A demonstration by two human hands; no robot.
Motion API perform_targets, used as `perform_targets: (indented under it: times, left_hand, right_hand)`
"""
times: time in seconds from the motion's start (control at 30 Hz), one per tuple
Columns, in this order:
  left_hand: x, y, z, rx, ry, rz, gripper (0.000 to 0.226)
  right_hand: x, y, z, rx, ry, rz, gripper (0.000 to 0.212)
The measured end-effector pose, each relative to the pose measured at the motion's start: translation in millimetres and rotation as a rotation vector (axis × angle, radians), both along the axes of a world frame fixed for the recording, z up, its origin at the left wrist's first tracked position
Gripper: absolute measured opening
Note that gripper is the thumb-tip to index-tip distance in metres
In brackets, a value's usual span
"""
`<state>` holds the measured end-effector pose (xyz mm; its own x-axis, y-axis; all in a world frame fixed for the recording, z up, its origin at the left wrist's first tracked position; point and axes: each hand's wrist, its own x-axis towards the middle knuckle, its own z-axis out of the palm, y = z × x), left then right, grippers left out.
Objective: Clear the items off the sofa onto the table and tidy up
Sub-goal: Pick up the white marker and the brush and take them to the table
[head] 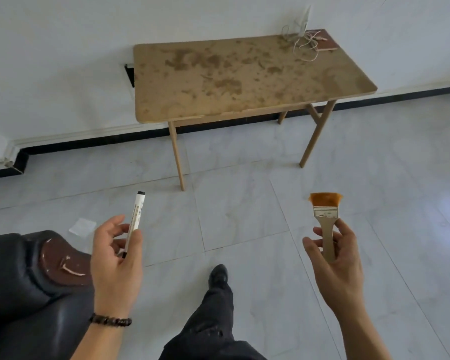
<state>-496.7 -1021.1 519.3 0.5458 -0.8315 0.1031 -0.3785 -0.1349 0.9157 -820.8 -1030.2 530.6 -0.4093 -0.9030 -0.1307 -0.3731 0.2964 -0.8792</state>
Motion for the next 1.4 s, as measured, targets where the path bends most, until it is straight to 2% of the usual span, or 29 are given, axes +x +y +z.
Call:
perform_targets:
  times: [0.27,0.5,0.63,0.93,1.13,1.3,1.4]
  left_hand:
    - [-79,-252,46,-0.021,0.01,-0.14,0.032]
    - [-160,-425,26,0.042,0.008,-0.206,0.029]
    - [-213,-528,21,0.068,0.006,-0.164,0.031]
    - [-306,-723,47,0.0,0.039,-0.07,0.032]
    - [-353,-840,0,0.131,0.066,-0.027,0.027]
    - [-392,-965,-60,0.285,0.178,-0.09,0.027]
    - [-414,-1040,-84,0.33,0.16,-0.096,0.029]
  right_hand:
    - [-70,-202,41,-0.07,0.013,-0.132,0.056]
    - [-147,-357,-4,-0.06,-0.036,-0.196,0.056]
    - [-197,-472,-17,-0.02,-0.071,-0.15,0.054]
    - [-281,-725,22,-0.024,-0.037,0.063,0.051]
    - [-304,-849,-10,0.016,0.001,0.07,0.028]
    - [-323,-953,-59,0.174,0.077,0.109,0.032]
    - [-334,-1017,-83,0.241,0.057,0.099,0.034]
